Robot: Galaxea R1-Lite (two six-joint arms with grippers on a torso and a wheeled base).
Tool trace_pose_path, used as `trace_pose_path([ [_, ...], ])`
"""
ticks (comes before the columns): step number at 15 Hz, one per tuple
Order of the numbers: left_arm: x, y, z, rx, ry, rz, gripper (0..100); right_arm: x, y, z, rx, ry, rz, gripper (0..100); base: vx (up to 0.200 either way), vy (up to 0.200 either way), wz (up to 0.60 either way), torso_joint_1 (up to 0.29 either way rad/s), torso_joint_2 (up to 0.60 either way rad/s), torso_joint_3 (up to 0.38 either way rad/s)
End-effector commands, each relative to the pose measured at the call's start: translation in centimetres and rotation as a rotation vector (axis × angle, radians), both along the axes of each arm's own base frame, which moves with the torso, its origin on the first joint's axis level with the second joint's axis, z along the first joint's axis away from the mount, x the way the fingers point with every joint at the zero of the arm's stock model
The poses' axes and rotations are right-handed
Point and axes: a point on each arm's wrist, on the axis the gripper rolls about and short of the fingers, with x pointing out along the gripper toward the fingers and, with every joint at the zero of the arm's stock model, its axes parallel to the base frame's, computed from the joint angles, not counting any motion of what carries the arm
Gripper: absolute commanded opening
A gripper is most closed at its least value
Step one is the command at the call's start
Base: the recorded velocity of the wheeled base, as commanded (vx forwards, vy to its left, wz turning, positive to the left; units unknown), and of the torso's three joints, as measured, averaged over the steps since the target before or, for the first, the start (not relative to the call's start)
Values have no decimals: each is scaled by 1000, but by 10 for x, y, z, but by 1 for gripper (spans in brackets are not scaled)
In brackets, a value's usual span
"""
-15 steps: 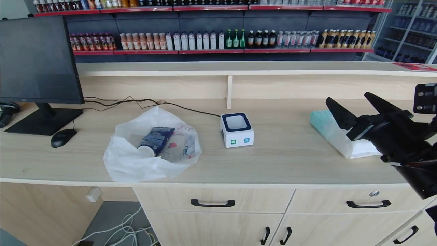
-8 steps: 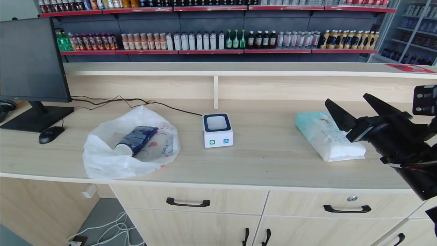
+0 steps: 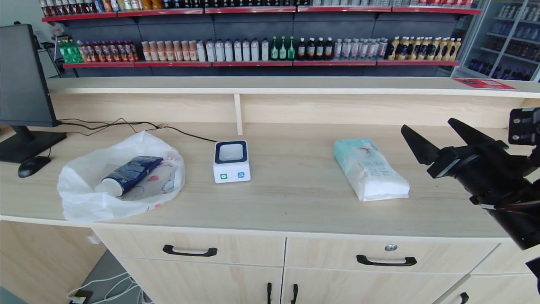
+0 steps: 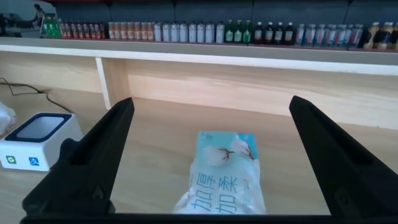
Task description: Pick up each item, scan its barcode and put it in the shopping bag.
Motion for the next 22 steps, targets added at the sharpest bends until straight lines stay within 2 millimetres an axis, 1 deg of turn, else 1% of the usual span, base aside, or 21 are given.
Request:
trace_pose_path([
  [1,0,0,0,-1,0,0,100,2,1,-2,-2,6,2,100,200,0,0,-2,2,2],
  [2,0,0,0,-1,0,-2,100,2,1,-2,-2,7,2,100,200,0,0,-2,-2,2],
  [8,0,0,0,1,0,0,100,1,1,-6,-9,23,7,100,0,0,0,0,0,0],
  [10,0,0,0,1,0,-2,100,0,11,-7,-22,26,87,100,0,0,0,0,0,0],
  [11,0,0,0,1,0,-2,100,1,19,-3,-4,9,122,100,0,0,0,0,0,0],
  [13,0,0,0,1,0,-2,100,4,24,5,34,9,151,100,0,0,0,0,0,0],
  [14,0,0,0,1,0,2,100,8,28,15,45,-11,162,100,0,0,0,0,0,0],
  [15,0,0,0,1,0,0,100,13,31,31,55,-32,170,100,0,0,0,0,0,0],
  [16,0,0,0,1,0,0,100,12,36,49,61,-50,186,100,0,0,0,0,0,0],
  [17,0,0,0,1,0,-2,100,10,45,69,67,-55,216,100,0,0,0,0,0,0],
  [18,0,0,0,1,1,0,100,5,55,83,69,-43,262,100,0,0,0,0,0,0],
  [19,0,0,0,1,0,0,100,5,58,87,41,-19,269,100,0,0,0,0,0,0],
  [20,0,0,0,1,0,2,100,7,52,91,-16,-2,241,100,0,0,0,0,0,0],
  [21,0,0,0,1,0,0,100,7,53,90,-31,27,252,100,0,0,0,0,0,0],
  [22,0,0,0,1,0,0,100,5,54,84,-63,84,319,100,0,0,0,0,0,0],
])
